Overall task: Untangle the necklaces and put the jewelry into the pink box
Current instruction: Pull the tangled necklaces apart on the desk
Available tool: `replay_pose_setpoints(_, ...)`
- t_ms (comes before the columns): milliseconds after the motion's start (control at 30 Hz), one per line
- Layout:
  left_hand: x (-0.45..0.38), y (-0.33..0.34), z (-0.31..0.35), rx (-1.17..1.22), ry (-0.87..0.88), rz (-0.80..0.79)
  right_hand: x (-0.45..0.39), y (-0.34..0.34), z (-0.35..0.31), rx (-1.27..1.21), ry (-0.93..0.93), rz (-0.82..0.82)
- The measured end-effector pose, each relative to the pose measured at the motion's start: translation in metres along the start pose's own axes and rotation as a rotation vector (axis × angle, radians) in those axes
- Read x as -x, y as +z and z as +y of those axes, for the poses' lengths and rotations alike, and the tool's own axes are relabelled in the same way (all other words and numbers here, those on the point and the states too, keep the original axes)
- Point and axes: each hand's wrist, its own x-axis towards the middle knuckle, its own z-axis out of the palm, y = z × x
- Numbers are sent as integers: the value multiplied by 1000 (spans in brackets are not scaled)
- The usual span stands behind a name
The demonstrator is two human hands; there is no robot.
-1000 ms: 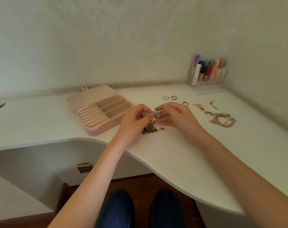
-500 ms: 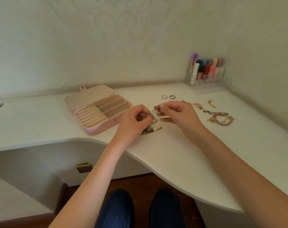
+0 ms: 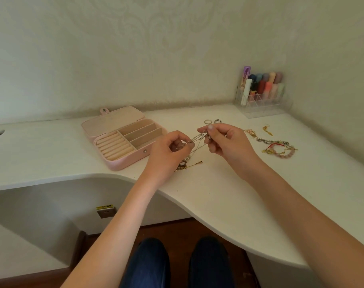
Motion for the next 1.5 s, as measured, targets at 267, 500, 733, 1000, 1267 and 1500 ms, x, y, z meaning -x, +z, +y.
replay_pose_setpoints(267,0,0,2,0,-1,29,-2,0,6,247,-153,137)
replay_pose_setpoints(500,0,0,4,25,-10,-89,1,2,-3,215,-227,63)
replay_pose_setpoints(733,-10,14,6,170,-89,-234,2,-3,-9,224,-283,9)
replay_pose_setpoints(1000,-12,16,14,351,-158,-362,1,-9,-12,224,-294,35)
replay_pose_setpoints(1267,-14,11,15,425,-181,-383,2,-11,-14,260,-318,29)
replay_pose_setpoints(1500,-14,11,20,440,-163,-311,4,-9,-16,266,-327,-17)
